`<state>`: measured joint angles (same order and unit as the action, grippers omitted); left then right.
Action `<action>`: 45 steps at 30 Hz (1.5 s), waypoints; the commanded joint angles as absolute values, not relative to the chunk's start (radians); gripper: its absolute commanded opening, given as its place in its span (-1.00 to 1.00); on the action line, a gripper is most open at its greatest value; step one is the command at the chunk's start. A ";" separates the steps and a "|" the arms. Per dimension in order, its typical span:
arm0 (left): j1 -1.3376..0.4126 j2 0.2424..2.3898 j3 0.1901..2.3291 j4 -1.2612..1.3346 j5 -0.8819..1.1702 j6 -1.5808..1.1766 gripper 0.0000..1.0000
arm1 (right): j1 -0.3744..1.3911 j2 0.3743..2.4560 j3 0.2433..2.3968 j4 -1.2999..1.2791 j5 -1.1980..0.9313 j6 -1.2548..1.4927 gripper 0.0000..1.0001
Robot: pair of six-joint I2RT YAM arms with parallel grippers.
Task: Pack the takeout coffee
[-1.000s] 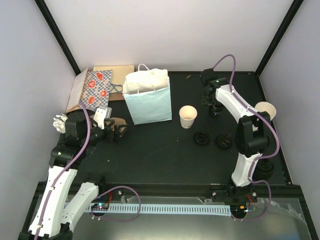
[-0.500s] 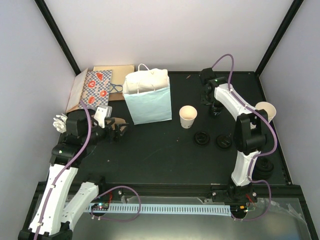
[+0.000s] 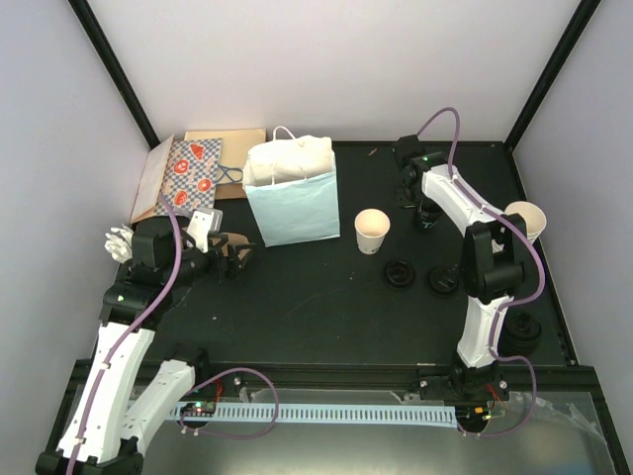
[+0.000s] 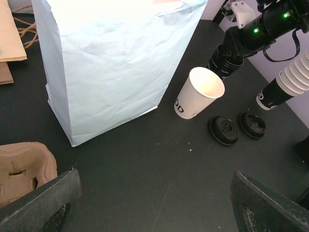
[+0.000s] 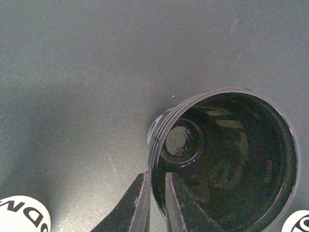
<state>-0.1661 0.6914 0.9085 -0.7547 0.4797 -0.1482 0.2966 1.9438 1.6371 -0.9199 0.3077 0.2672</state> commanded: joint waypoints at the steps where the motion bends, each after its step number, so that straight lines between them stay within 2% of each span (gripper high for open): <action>1: -0.170 0.700 0.948 -0.756 0.500 -0.135 0.73 | 0.288 1.955 1.667 -0.919 0.316 0.269 -0.78; 3: -0.171 0.698 0.950 -0.757 0.503 -0.135 0.73 | 0.288 1.948 1.664 -0.915 0.317 0.269 -0.80; 5: -0.170 0.697 0.952 -0.759 0.503 -0.135 0.73 | 0.288 1.944 1.662 -0.915 0.320 0.267 -0.91; 10: -0.170 0.699 0.952 -0.761 0.502 -0.131 0.73 | 0.288 1.944 1.659 -0.919 0.323 0.264 -0.93; 16: -0.170 0.696 0.955 -0.767 0.499 -0.128 0.73 | 0.288 1.944 1.658 -0.916 0.329 0.261 -0.70; 21: -0.169 0.699 0.956 -0.770 0.497 -0.126 0.73 | 0.287 1.954 1.661 -0.916 0.327 0.262 -0.68; 25: -0.170 0.699 0.963 -0.776 0.496 -0.123 0.73 | 0.287 1.959 1.660 -0.915 0.326 0.263 -0.77; 36: -0.170 0.700 0.970 -0.784 0.491 -0.119 0.73 | 0.280 1.965 1.654 -0.914 0.328 0.265 -0.79; 45: -0.170 0.700 0.972 -0.785 0.489 -0.120 0.73 | 0.278 1.957 1.656 -0.917 0.330 0.264 -0.97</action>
